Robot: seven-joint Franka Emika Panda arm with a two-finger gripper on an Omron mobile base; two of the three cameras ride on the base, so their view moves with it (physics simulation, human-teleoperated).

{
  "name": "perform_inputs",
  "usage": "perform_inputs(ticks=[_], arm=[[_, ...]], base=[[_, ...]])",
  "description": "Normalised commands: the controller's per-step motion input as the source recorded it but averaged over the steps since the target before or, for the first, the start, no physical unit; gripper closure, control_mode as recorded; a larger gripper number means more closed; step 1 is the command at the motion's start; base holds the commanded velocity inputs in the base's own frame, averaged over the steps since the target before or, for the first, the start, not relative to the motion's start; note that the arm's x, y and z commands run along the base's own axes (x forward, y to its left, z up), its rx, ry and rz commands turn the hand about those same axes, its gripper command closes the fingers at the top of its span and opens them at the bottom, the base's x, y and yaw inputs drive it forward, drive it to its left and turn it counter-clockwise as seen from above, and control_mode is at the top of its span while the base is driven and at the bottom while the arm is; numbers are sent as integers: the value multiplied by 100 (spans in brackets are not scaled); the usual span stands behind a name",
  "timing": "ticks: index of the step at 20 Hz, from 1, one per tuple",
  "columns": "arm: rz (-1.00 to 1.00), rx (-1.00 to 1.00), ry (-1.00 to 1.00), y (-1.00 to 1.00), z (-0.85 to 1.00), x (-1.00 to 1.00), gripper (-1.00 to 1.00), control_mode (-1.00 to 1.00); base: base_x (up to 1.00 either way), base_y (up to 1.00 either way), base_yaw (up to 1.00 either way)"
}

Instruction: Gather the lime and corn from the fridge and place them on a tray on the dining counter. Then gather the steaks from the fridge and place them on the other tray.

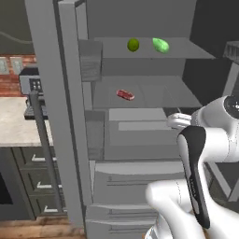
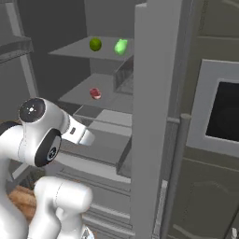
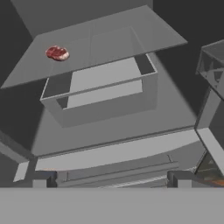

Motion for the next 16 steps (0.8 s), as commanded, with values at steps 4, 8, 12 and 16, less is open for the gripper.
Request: perform_inputs(ticks=[4, 8, 12, 16], arm=[[0, 0, 0, 0, 0, 0, -100, 100], [0, 0, 0, 0, 0, 0, -100, 100], [0, 0, 0, 0, 0, 0, -100, 100], [0, 0, 0, 0, 0, 0, -100, 100]], base=[[49, 23, -34], [54, 44, -26], [47, 36, -19], [55, 2, -6]])
